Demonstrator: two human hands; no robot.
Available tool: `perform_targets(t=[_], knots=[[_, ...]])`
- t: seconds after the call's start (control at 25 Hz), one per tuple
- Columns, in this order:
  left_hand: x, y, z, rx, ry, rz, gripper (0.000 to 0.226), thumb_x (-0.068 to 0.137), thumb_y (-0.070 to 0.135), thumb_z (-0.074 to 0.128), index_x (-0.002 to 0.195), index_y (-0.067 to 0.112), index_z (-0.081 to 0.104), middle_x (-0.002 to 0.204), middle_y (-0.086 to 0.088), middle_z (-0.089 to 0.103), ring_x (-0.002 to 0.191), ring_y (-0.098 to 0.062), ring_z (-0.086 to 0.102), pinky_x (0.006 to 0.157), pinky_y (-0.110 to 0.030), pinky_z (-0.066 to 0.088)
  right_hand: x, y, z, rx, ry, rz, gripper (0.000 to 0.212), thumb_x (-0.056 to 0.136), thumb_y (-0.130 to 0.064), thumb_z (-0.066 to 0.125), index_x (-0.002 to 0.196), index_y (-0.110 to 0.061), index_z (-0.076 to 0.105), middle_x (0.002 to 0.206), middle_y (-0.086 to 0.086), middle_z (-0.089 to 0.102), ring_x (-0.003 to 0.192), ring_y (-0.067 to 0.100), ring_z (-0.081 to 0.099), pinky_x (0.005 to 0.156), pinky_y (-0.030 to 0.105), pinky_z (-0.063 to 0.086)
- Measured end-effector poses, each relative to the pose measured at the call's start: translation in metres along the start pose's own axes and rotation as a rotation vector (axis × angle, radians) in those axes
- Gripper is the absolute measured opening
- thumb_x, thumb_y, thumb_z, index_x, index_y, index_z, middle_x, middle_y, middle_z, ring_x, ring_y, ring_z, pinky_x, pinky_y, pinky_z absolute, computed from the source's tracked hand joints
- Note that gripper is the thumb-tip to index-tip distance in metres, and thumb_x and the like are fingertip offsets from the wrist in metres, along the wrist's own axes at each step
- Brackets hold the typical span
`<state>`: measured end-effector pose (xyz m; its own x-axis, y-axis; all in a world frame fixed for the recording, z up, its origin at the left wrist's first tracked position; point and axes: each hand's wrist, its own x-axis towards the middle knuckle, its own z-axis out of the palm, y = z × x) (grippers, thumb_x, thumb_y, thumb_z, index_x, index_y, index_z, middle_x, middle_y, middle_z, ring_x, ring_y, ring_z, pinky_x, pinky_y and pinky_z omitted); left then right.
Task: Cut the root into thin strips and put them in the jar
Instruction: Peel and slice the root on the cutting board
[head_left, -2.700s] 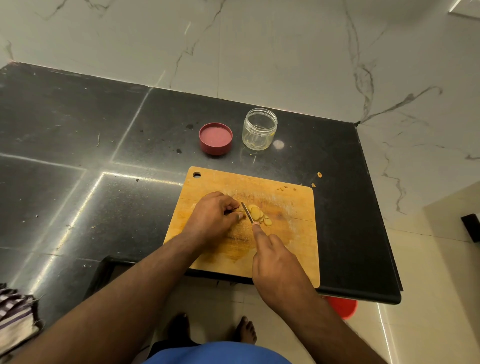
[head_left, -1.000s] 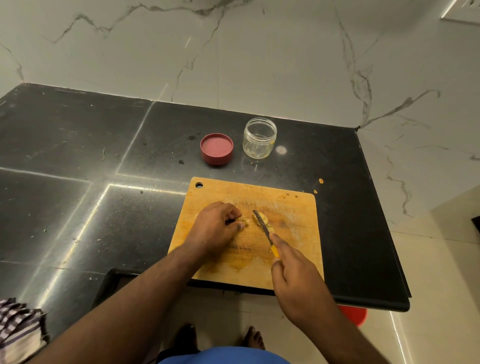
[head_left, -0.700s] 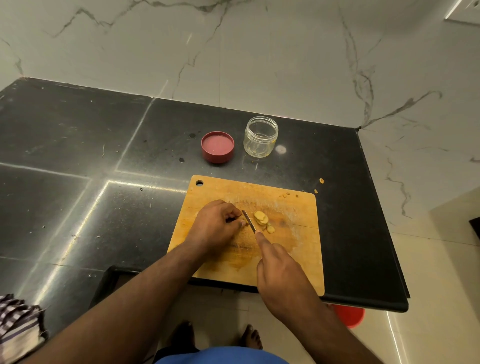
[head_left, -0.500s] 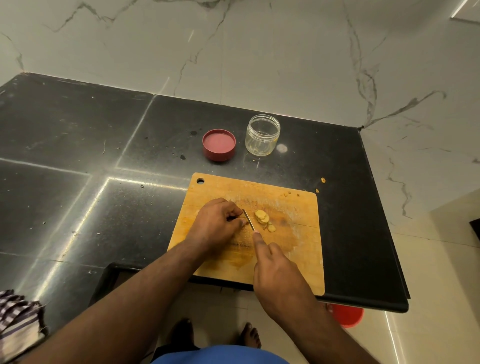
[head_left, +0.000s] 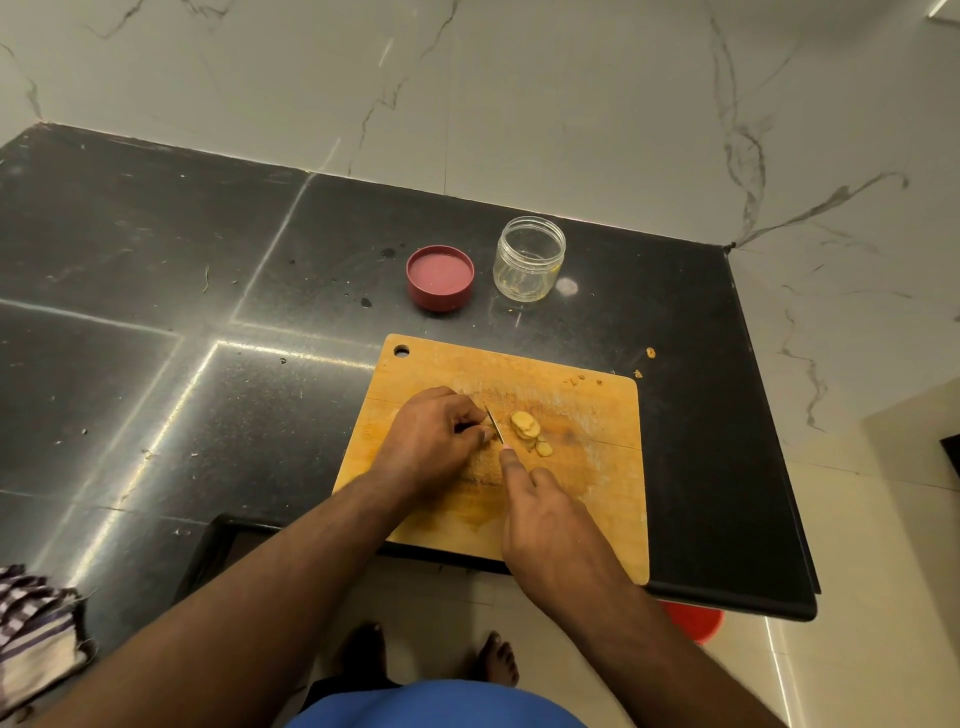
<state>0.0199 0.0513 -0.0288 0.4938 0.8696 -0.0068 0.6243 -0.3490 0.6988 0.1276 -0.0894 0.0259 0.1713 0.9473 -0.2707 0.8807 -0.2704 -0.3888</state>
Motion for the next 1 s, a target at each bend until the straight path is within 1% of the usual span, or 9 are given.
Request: perform_targets(t=[0.08,0.32,0.4,0.56,0.64,0.72,0.8,0.88,1.0], knots=[[0.0,0.001,0.0,0.004,-0.003,-0.001,0.02,0.089,0.03,0.074,0.107,0.02,0.076,0.099,0.007,0.066,0.093,-0.008,0.057,0.082,-0.028,0.051,0.006,0.002,0.002,0.022,-0.005,0.005,0.062,0.101,-0.014,0.032,0.157,-0.024,0.008,0.131,0.005,0.045,0.102,0.02,0.051,0.076,0.026,0.039],[-0.001,0.001,-0.001,0.008,0.008,-0.004,0.021,0.089,0.033,0.074,0.105,0.02,0.075,0.096,0.007,0.064,0.089,-0.008,0.057,0.078,-0.027,0.051,-0.024,0.014,0.016,0.149,0.076,-0.003,0.058,0.103,-0.019,0.033,0.156,-0.029,0.013,0.124,-0.003,0.05,0.094,0.011,0.053,0.081,0.025,0.048],[0.0,0.002,-0.001,0.003,-0.004,-0.009,0.022,0.089,0.033,0.074,0.107,0.02,0.075,0.097,0.007,0.064,0.09,-0.008,0.057,0.077,-0.026,0.05,-0.026,0.018,0.017,0.166,0.116,-0.003,0.056,0.103,-0.02,0.033,0.156,-0.029,0.016,0.124,-0.004,0.05,0.092,0.011,0.054,0.081,0.025,0.049],[-0.001,-0.001,-0.003,0.014,-0.033,0.0,0.025,0.09,0.034,0.073,0.111,0.021,0.073,0.101,0.008,0.064,0.093,-0.008,0.057,0.082,-0.027,0.051,-0.026,0.024,0.008,0.187,0.166,0.001,0.052,0.104,-0.021,0.036,0.154,-0.027,0.024,0.13,-0.006,0.05,0.102,0.005,0.051,0.083,0.011,0.04],[-0.002,-0.003,-0.003,0.021,-0.048,0.012,0.028,0.09,0.034,0.073,0.114,0.021,0.072,0.103,0.009,0.064,0.096,-0.008,0.057,0.086,-0.029,0.053,-0.028,0.027,0.002,0.241,0.174,0.02,0.051,0.104,-0.022,0.037,0.154,-0.029,0.025,0.134,-0.008,0.048,0.106,-0.001,0.045,0.089,0.011,0.037],[-0.002,-0.004,-0.003,0.026,-0.055,0.022,0.03,0.091,0.034,0.071,0.117,0.021,0.071,0.106,0.008,0.064,0.098,-0.008,0.057,0.088,-0.03,0.053,-0.03,0.025,-0.001,0.279,0.182,0.018,0.051,0.105,-0.024,0.036,0.154,-0.03,0.024,0.133,-0.012,0.046,0.106,-0.004,0.04,0.092,0.012,0.036],[-0.002,-0.003,-0.003,0.025,-0.048,0.027,0.029,0.091,0.034,0.071,0.117,0.02,0.071,0.106,0.008,0.064,0.098,-0.008,0.057,0.087,-0.029,0.052,-0.029,0.019,-0.001,0.284,0.18,-0.01,0.052,0.105,-0.024,0.036,0.154,-0.031,0.023,0.123,-0.015,0.045,0.101,-0.001,0.045,0.089,0.014,0.041],[-0.004,-0.002,-0.003,0.024,-0.023,0.032,0.027,0.09,0.032,0.072,0.114,0.019,0.073,0.103,0.007,0.064,0.096,-0.008,0.056,0.083,-0.026,0.05,-0.025,0.012,0.001,0.239,0.16,-0.042,0.053,0.104,-0.021,0.035,0.154,-0.029,0.022,0.118,-0.01,0.048,0.096,0.007,0.052,0.083,0.022,0.048],[-0.004,-0.001,-0.002,0.02,-0.005,0.036,0.025,0.09,0.031,0.073,0.111,0.019,0.075,0.103,0.007,0.065,0.096,-0.008,0.056,0.082,-0.025,0.049,-0.019,0.006,0.002,0.107,0.116,-0.085,0.051,0.102,-0.015,0.03,0.152,-0.015,0.026,0.135,0.005,0.048,0.104,0.018,0.053,0.084,0.028,0.047]])
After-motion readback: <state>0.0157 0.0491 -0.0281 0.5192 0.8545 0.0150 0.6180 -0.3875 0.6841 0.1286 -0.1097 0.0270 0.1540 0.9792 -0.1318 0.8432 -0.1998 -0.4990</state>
